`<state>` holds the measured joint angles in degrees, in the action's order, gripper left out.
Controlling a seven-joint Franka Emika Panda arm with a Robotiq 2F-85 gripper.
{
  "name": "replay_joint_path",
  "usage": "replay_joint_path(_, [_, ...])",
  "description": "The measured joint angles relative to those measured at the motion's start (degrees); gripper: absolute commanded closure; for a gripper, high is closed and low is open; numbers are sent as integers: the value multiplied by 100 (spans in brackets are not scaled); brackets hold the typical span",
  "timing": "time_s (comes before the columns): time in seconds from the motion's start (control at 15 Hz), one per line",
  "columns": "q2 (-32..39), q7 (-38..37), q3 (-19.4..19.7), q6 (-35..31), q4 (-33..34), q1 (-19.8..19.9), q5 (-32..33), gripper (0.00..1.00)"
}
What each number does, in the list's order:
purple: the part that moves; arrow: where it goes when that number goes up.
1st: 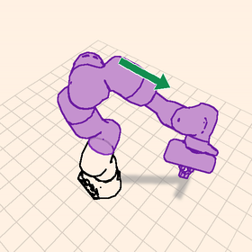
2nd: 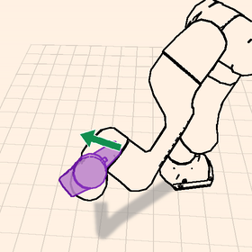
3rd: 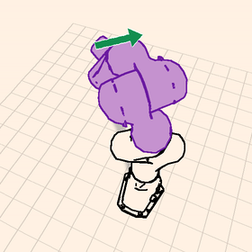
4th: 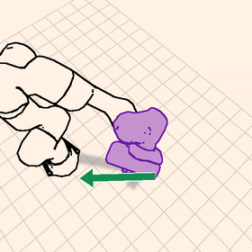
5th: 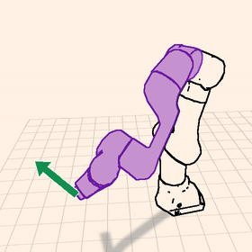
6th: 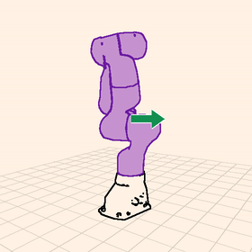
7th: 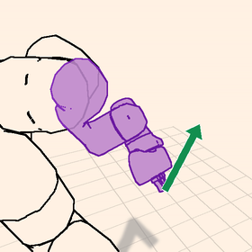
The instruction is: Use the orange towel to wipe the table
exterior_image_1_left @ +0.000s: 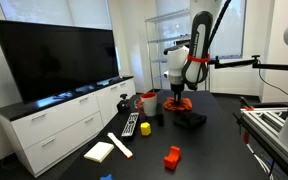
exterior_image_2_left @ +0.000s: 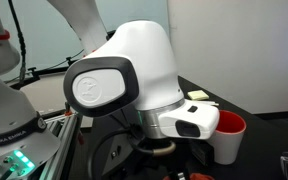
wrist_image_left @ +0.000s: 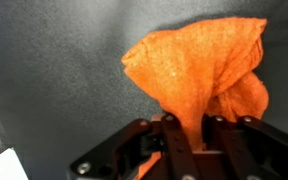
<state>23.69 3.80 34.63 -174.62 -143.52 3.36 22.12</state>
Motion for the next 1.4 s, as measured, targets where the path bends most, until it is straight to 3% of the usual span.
replay_joint_path(0.33, [34, 6, 20, 131, 77, -39, -27, 97])
replay_joint_path(0.93, [188, -685, 124, 626, 345, -960, -3, 97])
replay_joint_path(1.2, [195, -650, 212, 569, 308, -883, 7, 97])
replay_joint_path(1.4, [194, -363, 266, 524, 287, -550, 19, 97])
